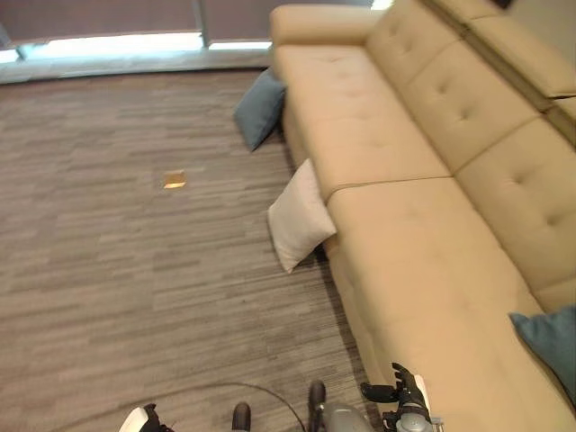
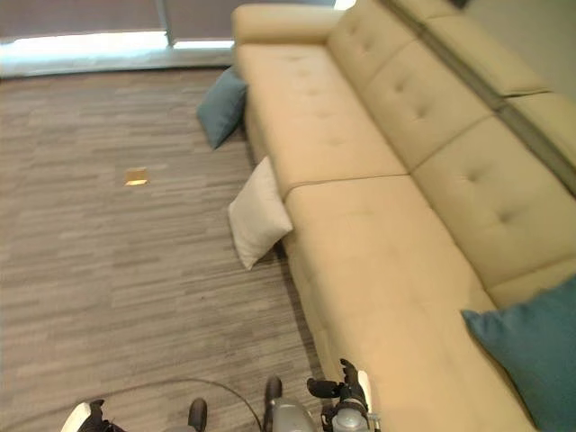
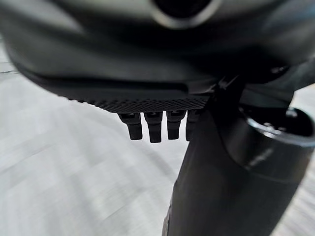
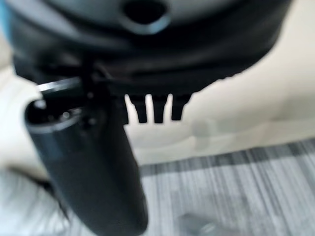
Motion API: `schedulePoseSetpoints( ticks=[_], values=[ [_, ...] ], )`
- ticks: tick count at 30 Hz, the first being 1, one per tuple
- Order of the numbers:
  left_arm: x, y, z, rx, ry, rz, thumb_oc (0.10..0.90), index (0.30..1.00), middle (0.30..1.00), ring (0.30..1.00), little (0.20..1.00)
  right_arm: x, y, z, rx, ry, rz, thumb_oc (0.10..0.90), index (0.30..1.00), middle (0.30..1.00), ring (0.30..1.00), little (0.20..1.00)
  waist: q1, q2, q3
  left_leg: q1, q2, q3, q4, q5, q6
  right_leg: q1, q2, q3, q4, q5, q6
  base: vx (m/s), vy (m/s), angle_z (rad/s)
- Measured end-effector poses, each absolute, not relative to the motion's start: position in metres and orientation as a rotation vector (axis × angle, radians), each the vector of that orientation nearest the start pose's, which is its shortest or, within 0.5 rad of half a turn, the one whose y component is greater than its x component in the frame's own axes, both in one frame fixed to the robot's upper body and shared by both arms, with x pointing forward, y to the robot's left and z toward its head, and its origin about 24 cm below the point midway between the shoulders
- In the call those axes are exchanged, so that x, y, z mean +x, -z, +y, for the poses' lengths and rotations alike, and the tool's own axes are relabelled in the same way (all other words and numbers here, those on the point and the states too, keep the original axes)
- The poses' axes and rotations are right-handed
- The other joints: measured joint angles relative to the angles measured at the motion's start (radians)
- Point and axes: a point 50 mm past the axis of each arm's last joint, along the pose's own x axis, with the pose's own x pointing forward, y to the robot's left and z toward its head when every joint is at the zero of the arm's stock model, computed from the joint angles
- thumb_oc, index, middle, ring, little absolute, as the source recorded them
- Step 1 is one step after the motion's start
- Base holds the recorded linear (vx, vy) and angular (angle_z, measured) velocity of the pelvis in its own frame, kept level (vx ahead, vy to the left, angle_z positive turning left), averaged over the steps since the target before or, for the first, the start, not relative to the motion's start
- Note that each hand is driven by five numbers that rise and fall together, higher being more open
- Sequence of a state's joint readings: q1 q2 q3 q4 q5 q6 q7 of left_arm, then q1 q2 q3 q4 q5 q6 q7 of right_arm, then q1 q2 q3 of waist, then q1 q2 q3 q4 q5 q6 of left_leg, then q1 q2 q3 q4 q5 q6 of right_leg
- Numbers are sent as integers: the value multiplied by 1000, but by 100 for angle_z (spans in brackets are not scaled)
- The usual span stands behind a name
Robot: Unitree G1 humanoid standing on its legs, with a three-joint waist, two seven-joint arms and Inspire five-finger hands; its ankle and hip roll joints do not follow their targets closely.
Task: Pick up all the scattered cushions and arrange them neatly on the sofa.
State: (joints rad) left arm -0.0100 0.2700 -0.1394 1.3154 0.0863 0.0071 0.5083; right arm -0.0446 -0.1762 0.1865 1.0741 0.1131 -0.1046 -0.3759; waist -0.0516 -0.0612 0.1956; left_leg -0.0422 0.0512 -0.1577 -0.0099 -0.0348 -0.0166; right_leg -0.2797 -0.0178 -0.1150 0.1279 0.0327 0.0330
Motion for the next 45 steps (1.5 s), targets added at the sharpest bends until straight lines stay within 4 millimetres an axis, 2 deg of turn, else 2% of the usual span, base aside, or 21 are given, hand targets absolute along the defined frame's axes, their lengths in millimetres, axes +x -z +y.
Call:
schedulePoseSetpoints(
  ticks=[1,4,7,10,12,13,16,17,19,23,26,27,28,29,32,35,37,40,43,44,45],
  values=[
    [74,154,260,685,-408,1210,800,900,900,900,900,139,142,-218,-392,302,919,800,900,900,900,900,-5,31,14,-5,12,-41,4,-7,-3,38,23,-3,-8,-12,3,381,-70,126],
    [70,163,231,613,-347,1230,800,900,900,900,900,139,139,-229,-475,280,910,800,900,900,900,900,-19,66,16,-4,-7,-47,70,-24,-24,78,38,-30,-6,-50,-45,343,-120,83],
    [89,159,229,555,-365,1166,800,900,900,900,900,153,133,-229,-476,281,867,800,900,900,900,900,-30,47,18,-88,-15,-22,192,-16,-91,96,28,-83,-19,-47,-78,122,-120,63],
    [128,148,229,529,-377,1049,800,900,900,900,900,169,126,-233,-491,288,828,800,900,900,900,900,-22,23,39,-266,-11,172,460,16,-130,105,4,-113,-27,-57,-122,130,-201,47],
    [155,135,231,522,-386,935,800,900,900,900,900,170,126,-230,-499,273,828,800,900,900,900,900,-17,-1,55,-291,38,318,544,7,-76,140,-9,-161,-33,-63,-144,227,-91,56],
    [159,134,230,517,-385,919,800,900,900,900,900,172,125,-230,-497,274,822,800,900,900,900,900,-22,-1,57,-296,47,333,554,-1,-69,151,-4,-167,-35,-72,-152,329,-29,51],
    [178,125,218,479,-356,829,800,900,900,900,900,180,120,-228,-483,274,780,800,900,900,900,900,-27,-28,84,-305,93,401,449,-27,-33,210,9,-206,-68,-111,-110,395,63,39],
    [180,124,217,468,-361,822,800,900,900,900,900,181,120,-227,-484,272,778,800,900,900,900,900,-27,-35,88,-311,97,402,394,-20,-34,221,14,-210,-78,-104,-121,265,92,5],
    [179,126,218,452,-382,842,800,900,900,900,900,183,119,-227,-497,267,769,800,900,900,900,900,-11,-41,91,-326,128,361,263,11,-77,234,39,-197,-83,-104,-121,264,117,-25],
    [180,126,227,453,-449,885,800,900,900,900,900,185,120,-221,-574,220,764,800,900,900,900,900,6,-46,89,-324,170,249,121,90,-114,279,46,-114,-87,-123,-89,335,287,-64],
    [178,127,227,466,-448,895,800,900,900,900,900,164,129,-224,-505,284,836,800,900,900,900,900,4,-42,81,-323,195,268,96,137,-90,357,4,-93,-101,-152,-36,313,398,-29],
    [174,130,224,472,-437,905,800,900,900,900,900,150,135,-227,-491,301,881,800,900,900,900,900,5,-22,67,-312,202,276,93,161,-44,386,-10,-88,-94,-169,-9,371,469,-21],
    [167,134,221,482,-422,927,800,900,900,900,900,138,140,-229,-480,313,928,800,900,900,900,900,12,-16,39,-293,190,285,90,216,-76,417,-41,-69,-100,-195,32,339,451,-19],
    [167,134,221,503,-409,929,800,900,900,900,900,126,147,-225,-470,308,981,800,900,900,900,900,10,-40,24,-289,160,293,107,225,-72,423,-69,-65,-90,-205,46,267,450,-5],
    [163,134,232,594,-384,939,800,900,900,900,900,112,158,-200,-423,248,1051,800,900,900,900,900,7,-72,-2,-263,65,323,104,184,-8,350,-167,-43,72,-173,34,200,398,15],
    [140,141,242,630,-401,1031,800,900,900,900,900,123,153,-200,-403,263,1011,800,900,900,900,900,8,-47,1,-207,-3,353,99,116,71,223,-238,35,345,-50,51,195,501,-2],
    [121,148,239,663,-372,1078,800,900,900,900,900,135,148,-203,-409,274,971,800,900,900,900,900,7,-27,9,-155,-24,369,73,104,88,172,-288,13,480,-11,37,233,449,-11],
    [107,151,242,672,-373,1115,800,900,900,900,900,149,141,-204,-409,282,899,800,900,900,900,900,2,4,17,-119,-40,362,40,78,129,86,-237,33,536,-84,46,313,252,0],
    [106,152,241,670,-367,1122,800,900,900,900,900,165,133,-203,-410,275,836,800,900,900,900,900,-46,40,38,-65,-47,317,-18,88,130,43,-82,62,352,-182,46,355,94,34],
    [109,150,243,674,-368,1110,800,900,900,900,900,165,132,-204,-424,265,833,800,900,900,900,900,-63,38,41,-43,-63,306,-38,112,111,24,-51,62,272,-185,49,257,38,63],
    [118,149,237,668,-353,1081,800,900,900,900,900,164,133,-204,-438,257,836,800,900,900,900,900,-70,27,39,-30,-80,299,-46,85,114,-10,-40,59,252,-183,47,562,27,57]
  ],
)
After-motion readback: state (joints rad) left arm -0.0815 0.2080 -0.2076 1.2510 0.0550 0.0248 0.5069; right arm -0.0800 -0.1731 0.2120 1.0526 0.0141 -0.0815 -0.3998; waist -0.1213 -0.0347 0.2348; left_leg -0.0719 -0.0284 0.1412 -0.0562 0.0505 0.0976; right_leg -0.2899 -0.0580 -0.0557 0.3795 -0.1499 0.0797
